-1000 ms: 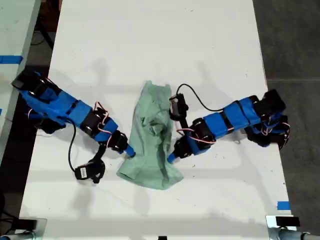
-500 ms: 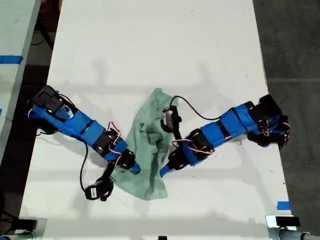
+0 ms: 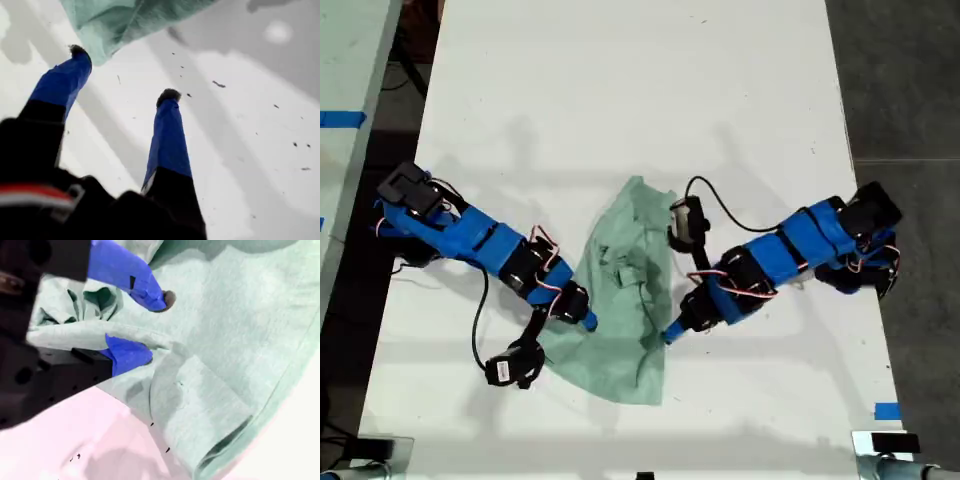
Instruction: Fold t shirt
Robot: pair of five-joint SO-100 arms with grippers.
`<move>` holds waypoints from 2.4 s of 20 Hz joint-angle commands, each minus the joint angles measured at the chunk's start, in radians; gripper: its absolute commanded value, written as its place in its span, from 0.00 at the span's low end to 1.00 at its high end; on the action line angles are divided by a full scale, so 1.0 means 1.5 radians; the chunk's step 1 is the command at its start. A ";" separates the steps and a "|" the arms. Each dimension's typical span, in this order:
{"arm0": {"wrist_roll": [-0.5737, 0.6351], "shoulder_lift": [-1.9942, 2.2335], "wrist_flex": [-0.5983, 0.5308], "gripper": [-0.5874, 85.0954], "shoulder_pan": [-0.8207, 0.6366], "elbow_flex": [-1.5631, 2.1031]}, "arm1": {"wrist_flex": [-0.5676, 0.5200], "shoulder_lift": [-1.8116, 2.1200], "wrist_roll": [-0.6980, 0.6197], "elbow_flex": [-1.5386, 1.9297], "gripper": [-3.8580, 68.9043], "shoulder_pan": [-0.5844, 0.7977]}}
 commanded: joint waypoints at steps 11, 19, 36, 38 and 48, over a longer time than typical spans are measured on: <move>-0.059 0.027 0.006 0.18 0.059 0.139 | -0.287 -0.208 -0.045 -0.082 0.48 -0.021; -0.017 -0.124 -0.077 0.00 0.059 -0.089 | -0.281 -0.232 0.021 -0.056 0.23 -0.074; 0.111 0.144 -0.003 0.00 -0.014 -0.140 | -0.198 0.070 -0.186 -0.079 0.05 0.018; 0.142 0.200 0.070 0.00 -0.081 -0.134 | -0.196 0.146 -0.238 -0.021 0.05 0.091; 0.332 0.420 0.055 0.31 -0.510 0.438 | -0.058 0.044 -0.476 0.081 0.38 0.480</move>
